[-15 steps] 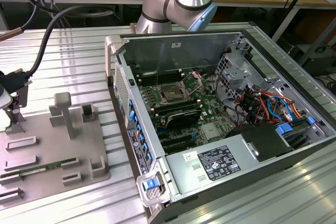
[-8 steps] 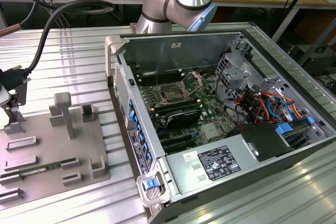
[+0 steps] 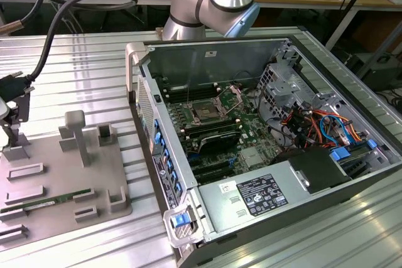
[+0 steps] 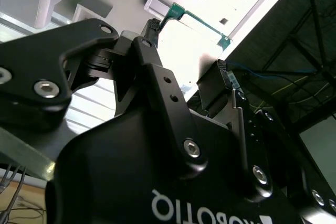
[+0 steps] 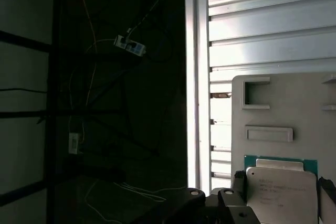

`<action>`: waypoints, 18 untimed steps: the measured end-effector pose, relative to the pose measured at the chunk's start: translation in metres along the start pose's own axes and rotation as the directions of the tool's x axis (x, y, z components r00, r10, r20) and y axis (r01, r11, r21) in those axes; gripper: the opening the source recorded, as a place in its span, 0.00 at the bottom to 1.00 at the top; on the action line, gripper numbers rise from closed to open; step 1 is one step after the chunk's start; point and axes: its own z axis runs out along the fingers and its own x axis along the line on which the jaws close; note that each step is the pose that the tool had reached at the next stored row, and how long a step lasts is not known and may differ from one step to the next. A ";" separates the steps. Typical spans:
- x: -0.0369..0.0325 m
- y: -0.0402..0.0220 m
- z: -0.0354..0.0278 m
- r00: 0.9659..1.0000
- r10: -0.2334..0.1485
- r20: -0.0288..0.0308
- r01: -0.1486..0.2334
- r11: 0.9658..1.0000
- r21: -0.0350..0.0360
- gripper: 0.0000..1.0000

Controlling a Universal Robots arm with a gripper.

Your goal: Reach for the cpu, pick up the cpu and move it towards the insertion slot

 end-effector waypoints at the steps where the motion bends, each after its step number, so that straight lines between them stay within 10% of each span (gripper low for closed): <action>1: 0.0000 0.0001 -0.0013 1.000 0.000 0.000 0.000 1.000 0.000 0.55; 18: 0.0002 0.0007 -0.0203 1.000 0.000 0.000 0.000 1.000 0.000 0.55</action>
